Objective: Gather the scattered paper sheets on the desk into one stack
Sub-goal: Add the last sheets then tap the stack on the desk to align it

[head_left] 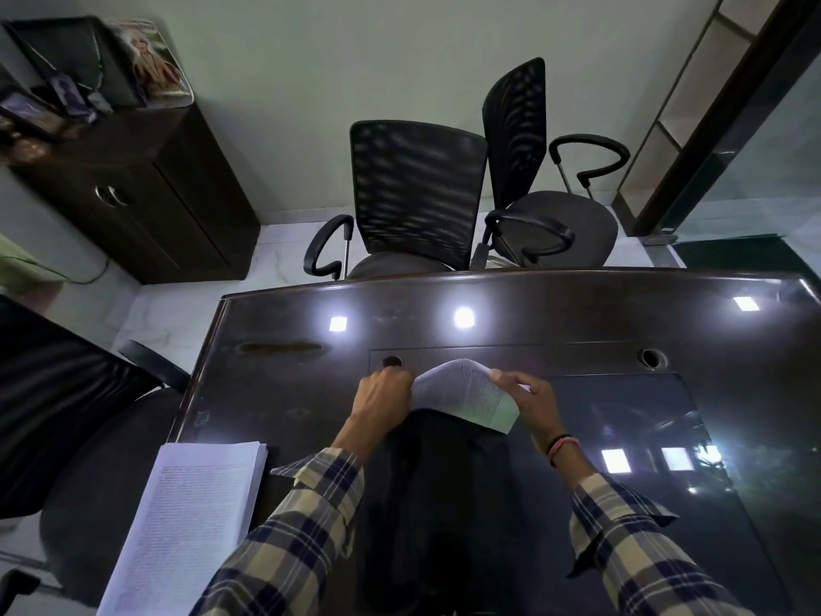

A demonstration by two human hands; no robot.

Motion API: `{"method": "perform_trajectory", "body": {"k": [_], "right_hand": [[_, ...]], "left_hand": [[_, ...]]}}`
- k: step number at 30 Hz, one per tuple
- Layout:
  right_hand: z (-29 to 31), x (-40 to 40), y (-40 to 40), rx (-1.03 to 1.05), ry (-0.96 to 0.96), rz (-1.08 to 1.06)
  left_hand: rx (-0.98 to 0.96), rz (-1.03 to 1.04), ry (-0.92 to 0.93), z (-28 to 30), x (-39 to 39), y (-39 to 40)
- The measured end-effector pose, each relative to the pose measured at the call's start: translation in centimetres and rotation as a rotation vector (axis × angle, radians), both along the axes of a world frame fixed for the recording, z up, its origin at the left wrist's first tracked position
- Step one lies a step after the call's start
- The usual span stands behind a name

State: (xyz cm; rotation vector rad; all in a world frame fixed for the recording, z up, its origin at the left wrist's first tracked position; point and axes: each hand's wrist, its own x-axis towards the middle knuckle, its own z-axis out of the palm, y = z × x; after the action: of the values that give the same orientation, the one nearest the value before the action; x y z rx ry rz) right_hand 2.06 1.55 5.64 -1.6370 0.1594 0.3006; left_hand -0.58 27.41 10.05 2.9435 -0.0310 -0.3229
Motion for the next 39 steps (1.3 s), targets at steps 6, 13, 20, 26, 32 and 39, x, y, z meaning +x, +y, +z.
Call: {"method": "perform_trajectory", "body": {"k": [6, 13, 20, 26, 32, 39], "right_hand": [[0.2, 0.5, 0.5, -0.047, -0.070, -0.103], [0.4, 0.3, 0.1, -0.134, -0.092, 0.026], [-0.3, 0.3, -0.9, -0.033, 0.167, -0.248], [-0.2, -0.9, 0.9, 0.273, 0.182, 0.078], [2.8, -2.2, 3.4, 0.190, 0.020, 0.155], [5.6, -4.6, 6.4, 0.183, 0.055, 0.240]], "left_hand": [[-0.083, 0.009, 0.021, -0.1, -0.3, -0.1], [0.002, -0.051, 0.066, -0.7, 0.2, -0.9], [-0.678, 0.444, 0.187, -1.1, 0.9, 0.9], [-1.176, 0.597, 0.310, -1.7, -2.1, 2.7], [-1.386, 0.541, 0.175, -0.5, -4.5, 4.2], [-1.529, 0.462, 0.148, 0.7, -7.3, 5.6]]}}
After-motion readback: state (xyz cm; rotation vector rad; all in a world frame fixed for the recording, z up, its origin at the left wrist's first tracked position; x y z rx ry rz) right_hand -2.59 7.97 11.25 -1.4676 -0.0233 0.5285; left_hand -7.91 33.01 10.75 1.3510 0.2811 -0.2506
